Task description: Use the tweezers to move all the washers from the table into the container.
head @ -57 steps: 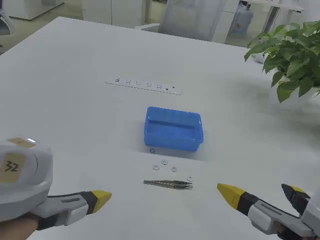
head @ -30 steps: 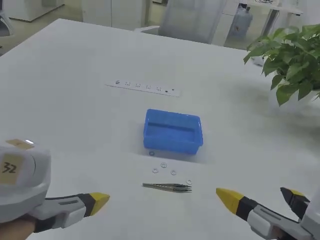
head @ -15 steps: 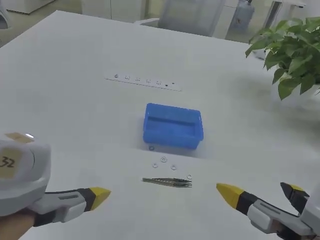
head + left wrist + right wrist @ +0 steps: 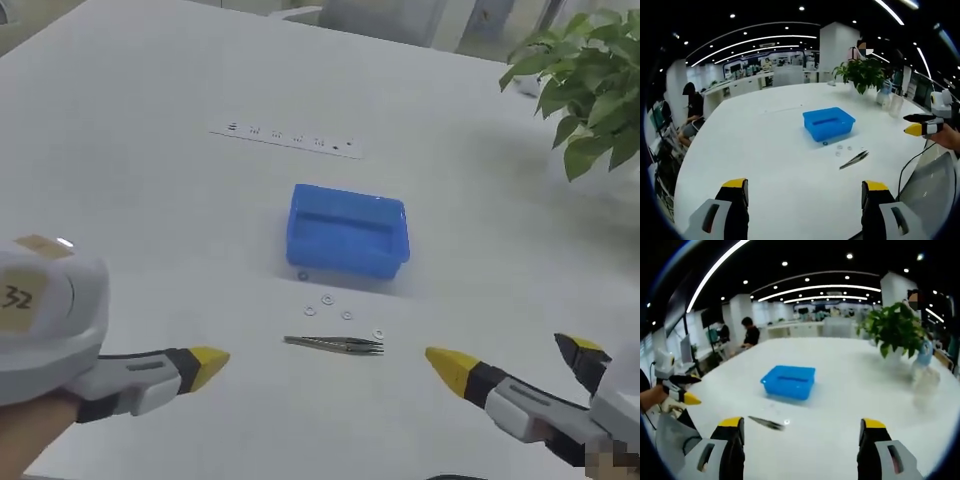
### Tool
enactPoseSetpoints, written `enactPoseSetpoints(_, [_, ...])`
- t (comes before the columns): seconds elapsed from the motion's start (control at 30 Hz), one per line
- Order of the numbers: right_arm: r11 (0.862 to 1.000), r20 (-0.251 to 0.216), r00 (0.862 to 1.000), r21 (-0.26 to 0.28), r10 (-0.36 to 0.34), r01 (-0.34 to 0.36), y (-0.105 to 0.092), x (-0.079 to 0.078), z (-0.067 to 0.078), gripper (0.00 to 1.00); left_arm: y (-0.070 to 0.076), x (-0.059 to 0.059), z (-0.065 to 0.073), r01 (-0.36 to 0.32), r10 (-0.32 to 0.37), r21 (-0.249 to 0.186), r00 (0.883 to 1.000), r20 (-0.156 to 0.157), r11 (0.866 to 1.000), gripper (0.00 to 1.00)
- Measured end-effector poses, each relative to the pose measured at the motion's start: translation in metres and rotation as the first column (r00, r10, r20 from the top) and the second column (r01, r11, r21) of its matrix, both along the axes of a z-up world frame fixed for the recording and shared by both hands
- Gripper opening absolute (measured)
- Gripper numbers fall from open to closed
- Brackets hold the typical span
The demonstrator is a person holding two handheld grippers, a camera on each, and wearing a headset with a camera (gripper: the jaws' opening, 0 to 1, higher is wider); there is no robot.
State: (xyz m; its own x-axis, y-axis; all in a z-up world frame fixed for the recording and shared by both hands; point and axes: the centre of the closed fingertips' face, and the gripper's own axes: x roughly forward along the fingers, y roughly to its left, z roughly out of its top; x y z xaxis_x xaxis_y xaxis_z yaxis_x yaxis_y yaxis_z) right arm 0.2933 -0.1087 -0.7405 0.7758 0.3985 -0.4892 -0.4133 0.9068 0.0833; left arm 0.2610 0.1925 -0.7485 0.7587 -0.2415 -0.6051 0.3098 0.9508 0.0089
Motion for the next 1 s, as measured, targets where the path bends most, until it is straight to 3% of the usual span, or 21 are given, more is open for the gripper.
enactPoseSetpoints(0.17, [1.000,0.016,1.000,-0.022,0.007,-0.006,0.001,0.006,0.004,0.91,-0.004,0.009,0.002,0.017,-0.017,-0.002,1.000,0.020,1.000,0.94])
enactPoseSetpoints(0.27, [1.000,0.027,1.000,-0.015,0.006,-0.005,0.002,0.010,0.008,0.89,-0.009,0.014,0.003,0.049,-0.049,0.001,0.998,0.034,0.999,0.92])
enactPoseSetpoints(0.33, [1.000,0.042,0.999,-0.007,0.004,-0.004,0.003,0.013,0.011,0.89,-0.011,0.017,0.000,0.067,-0.067,0.007,0.997,0.024,0.998,0.92])
enactPoseSetpoints(0.43, [1.000,0.049,0.999,-0.002,0.000,0.000,0.003,0.018,0.014,0.88,-0.014,0.021,0.001,0.093,-0.094,0.016,0.995,0.041,0.996,0.89])
enactPoseSetpoints(0.6, [1.000,0.026,1.000,0.000,0.012,-0.012,0.005,0.022,0.013,0.85,-0.021,0.028,0.003,0.144,-0.144,0.004,0.988,0.060,0.990,0.83])
enactPoseSetpoints(0.63, [1.000,0.013,1.000,-0.009,0.016,-0.016,0.005,0.023,0.010,0.85,-0.030,0.031,0.005,0.204,-0.203,0.003,0.975,0.086,0.979,0.81])
enactPoseSetpoints(0.7, [1.000,0.001,1.000,-0.017,0.020,-0.020,0.005,0.023,0.008,0.85,-0.036,0.032,0.003,0.243,-0.243,-0.001,0.967,0.082,0.970,0.73])
enactPoseSetpoints(0.77, [1.000,-0.029,0.999,-0.017,0.026,-0.026,0.004,0.023,0.004,0.84,-0.048,0.033,-0.002,0.314,-0.313,-0.004,0.947,0.066,0.949,0.70])
enactPoseSetpoints(0.8, [1.000,-0.034,0.999,-0.014,0.027,-0.028,0.004,0.024,0.003,0.83,-0.052,0.035,-0.006,0.346,-0.346,0.016,0.937,0.044,0.938,0.68])
enactPoseSetpoints(0.87, [1.000,-0.036,0.999,-0.014,0.025,-0.026,0.005,0.023,0.003,0.83,-0.060,0.039,-0.013,0.410,-0.412,0.061,0.911,0.027,0.910,0.65])
enactPoseSetpoints(1.0, [0.999,-0.023,0.999,-0.031,0.024,-0.024,0.005,0.021,0.003,0.82,-0.075,0.045,-0.025,0.504,-0.506,0.094,0.862,-0.007,0.858,0.55])
